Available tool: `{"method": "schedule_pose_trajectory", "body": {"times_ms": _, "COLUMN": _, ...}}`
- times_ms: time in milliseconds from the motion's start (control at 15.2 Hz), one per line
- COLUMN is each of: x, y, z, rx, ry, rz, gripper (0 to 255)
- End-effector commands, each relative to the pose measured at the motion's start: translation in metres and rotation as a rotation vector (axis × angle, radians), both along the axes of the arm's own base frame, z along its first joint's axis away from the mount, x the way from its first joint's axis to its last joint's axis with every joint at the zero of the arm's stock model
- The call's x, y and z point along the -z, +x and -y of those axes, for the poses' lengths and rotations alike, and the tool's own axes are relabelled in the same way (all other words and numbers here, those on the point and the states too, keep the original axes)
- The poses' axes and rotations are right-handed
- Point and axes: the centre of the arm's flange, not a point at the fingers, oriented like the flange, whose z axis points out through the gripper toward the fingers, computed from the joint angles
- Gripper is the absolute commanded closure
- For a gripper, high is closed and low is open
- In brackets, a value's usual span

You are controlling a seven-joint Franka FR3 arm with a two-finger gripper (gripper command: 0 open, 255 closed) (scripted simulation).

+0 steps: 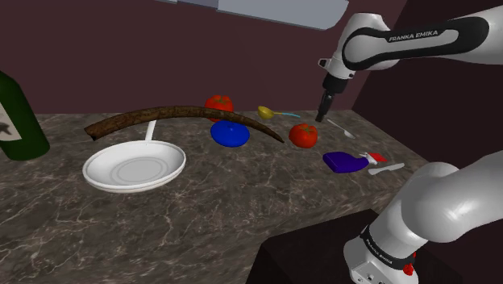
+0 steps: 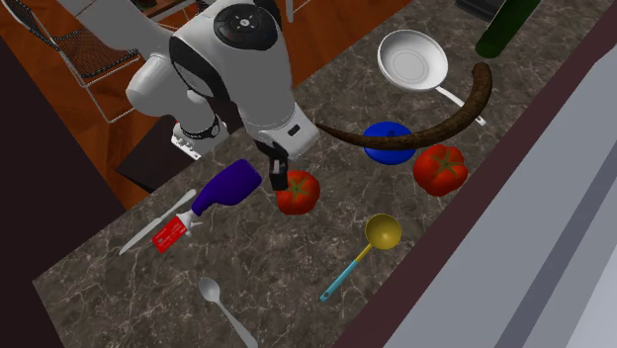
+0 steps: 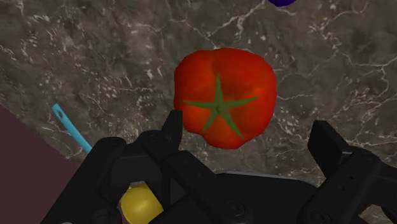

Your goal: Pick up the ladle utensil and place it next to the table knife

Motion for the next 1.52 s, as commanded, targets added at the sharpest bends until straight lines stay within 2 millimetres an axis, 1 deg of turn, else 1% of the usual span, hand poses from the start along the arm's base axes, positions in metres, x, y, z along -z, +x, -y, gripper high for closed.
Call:
{"method": "schedule_pose_trajectory", "body": {"times_ms": 0, "x": 0.013, "y": 0.018, "z": 0.013, "rx": -0.075, "ry": -0.007, "rz": 0.013, "gripper": 0}}
{"method": "schedule_pose_trajectory", "body": {"times_ms": 330, "x": 0.040, "y": 0.067, "z": 0.040, "rx": -0.247, "ry": -0.021, "rz": 0.044, "gripper": 0}}
{"method": "schedule_pose_trajectory", "body": {"times_ms": 660, "x": 0.064, "y": 0.121, "z": 0.059, "rx": -0.420, "ry": -0.034, "rz": 0.075, "gripper": 0}}
{"method": "schedule_pose_trajectory", "body": {"times_ms": 990, "x": 0.087, "y": 0.178, "z": 0.068, "rx": -0.592, "ry": -0.048, "rz": 0.106, "gripper": 0}}
{"method": "schedule_pose_trajectory", "body": {"times_ms": 1254, "x": 0.104, "y": 0.224, "z": 0.068, "rx": -0.727, "ry": -0.058, "rz": 0.130, "gripper": 0}}
{"method": "schedule_pose_trajectory", "body": {"times_ms": 1452, "x": 0.119, "y": 0.226, "z": 0.068, "rx": -0.727, "ry": -0.058, "rz": 0.130, "gripper": 0}}
